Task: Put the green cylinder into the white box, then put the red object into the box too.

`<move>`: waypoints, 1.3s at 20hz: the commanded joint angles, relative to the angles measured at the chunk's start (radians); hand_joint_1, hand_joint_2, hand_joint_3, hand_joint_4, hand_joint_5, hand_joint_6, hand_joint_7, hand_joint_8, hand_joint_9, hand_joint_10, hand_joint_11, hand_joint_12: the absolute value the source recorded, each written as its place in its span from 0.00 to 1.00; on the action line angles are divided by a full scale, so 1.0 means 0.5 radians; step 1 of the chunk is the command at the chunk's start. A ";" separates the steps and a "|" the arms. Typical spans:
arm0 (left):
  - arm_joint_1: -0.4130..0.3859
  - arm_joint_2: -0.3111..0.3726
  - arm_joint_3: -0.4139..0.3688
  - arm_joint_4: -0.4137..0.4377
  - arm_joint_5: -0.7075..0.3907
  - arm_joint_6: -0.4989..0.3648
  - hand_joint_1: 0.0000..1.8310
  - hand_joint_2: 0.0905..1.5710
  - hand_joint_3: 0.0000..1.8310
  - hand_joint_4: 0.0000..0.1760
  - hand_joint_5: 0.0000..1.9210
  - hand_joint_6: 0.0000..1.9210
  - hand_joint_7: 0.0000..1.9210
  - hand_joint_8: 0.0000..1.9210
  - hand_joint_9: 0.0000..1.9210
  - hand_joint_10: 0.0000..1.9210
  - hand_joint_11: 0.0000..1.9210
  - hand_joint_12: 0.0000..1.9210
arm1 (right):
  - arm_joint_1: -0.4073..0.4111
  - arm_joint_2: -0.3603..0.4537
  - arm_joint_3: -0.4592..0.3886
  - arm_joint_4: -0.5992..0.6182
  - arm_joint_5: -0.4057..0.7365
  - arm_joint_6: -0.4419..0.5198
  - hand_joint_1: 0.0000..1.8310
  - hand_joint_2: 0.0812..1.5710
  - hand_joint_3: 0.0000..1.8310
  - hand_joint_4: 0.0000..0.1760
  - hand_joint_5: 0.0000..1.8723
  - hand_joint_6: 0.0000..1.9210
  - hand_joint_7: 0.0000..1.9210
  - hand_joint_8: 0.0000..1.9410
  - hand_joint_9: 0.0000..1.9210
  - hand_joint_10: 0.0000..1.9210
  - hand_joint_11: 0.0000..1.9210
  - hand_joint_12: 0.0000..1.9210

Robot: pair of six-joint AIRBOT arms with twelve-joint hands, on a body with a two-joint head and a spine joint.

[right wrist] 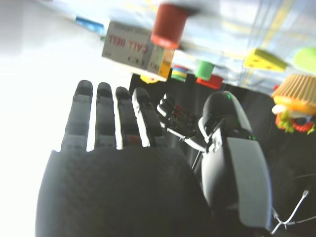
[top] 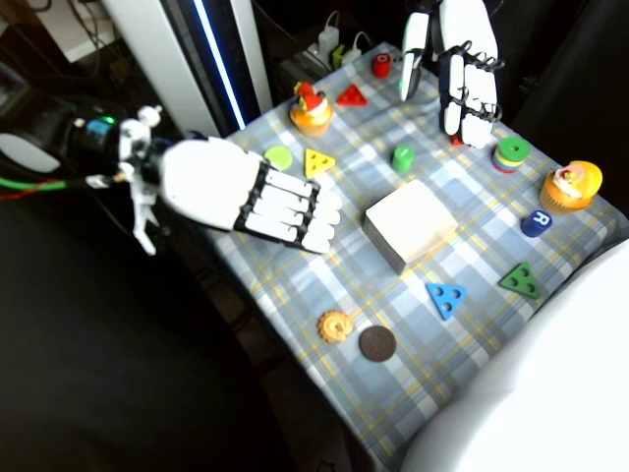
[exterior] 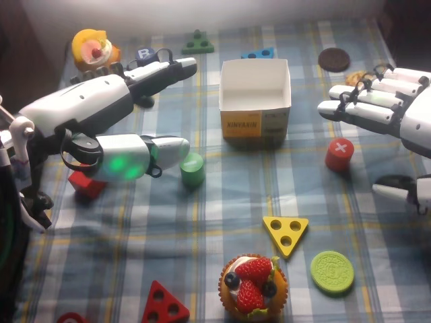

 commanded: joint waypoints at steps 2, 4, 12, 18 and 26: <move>-0.013 -0.029 -0.002 0.009 -0.199 0.001 0.30 0.76 0.00 0.49 0.08 0.01 0.06 0.00 0.03 0.12 0.00 0.60 | 0.037 -0.001 -0.005 0.045 0.277 0.002 0.36 0.77 0.02 0.00 0.00 0.02 0.03 0.02 0.00 0.25 0.00 0.70; -0.005 -0.037 -0.002 0.009 -0.175 0.011 0.32 0.73 0.00 0.53 0.10 0.01 0.08 0.00 0.05 0.11 0.00 0.67 | 0.037 0.000 -0.012 0.058 0.302 0.002 0.33 0.79 0.01 0.00 0.00 0.00 0.03 0.01 0.00 0.21 0.00 0.67; -0.005 -0.125 0.073 -0.072 -0.042 0.089 0.49 0.64 0.00 0.52 0.13 0.00 0.13 0.00 0.05 0.14 0.00 0.60 | 0.029 0.066 -0.066 0.075 0.444 0.003 0.31 0.81 0.00 0.00 0.00 0.00 0.00 0.00 0.00 0.02 0.00 0.66; -0.002 -0.197 0.123 -0.165 0.018 0.196 0.54 0.64 0.00 0.50 0.19 0.01 0.17 0.00 0.00 0.31 0.00 0.73 | 0.029 0.105 -0.107 0.063 0.542 0.010 0.32 0.82 0.00 0.00 0.00 0.00 0.00 0.00 0.00 0.01 0.00 0.40; 0.016 -0.320 0.225 -0.272 0.120 0.268 0.53 0.73 0.00 0.05 0.26 0.27 0.29 0.37 0.06 0.63 0.00 0.93 | 0.021 0.111 -0.103 0.044 0.562 0.068 0.29 0.84 0.00 0.00 0.00 0.00 0.00 0.00 0.00 0.02 0.00 0.38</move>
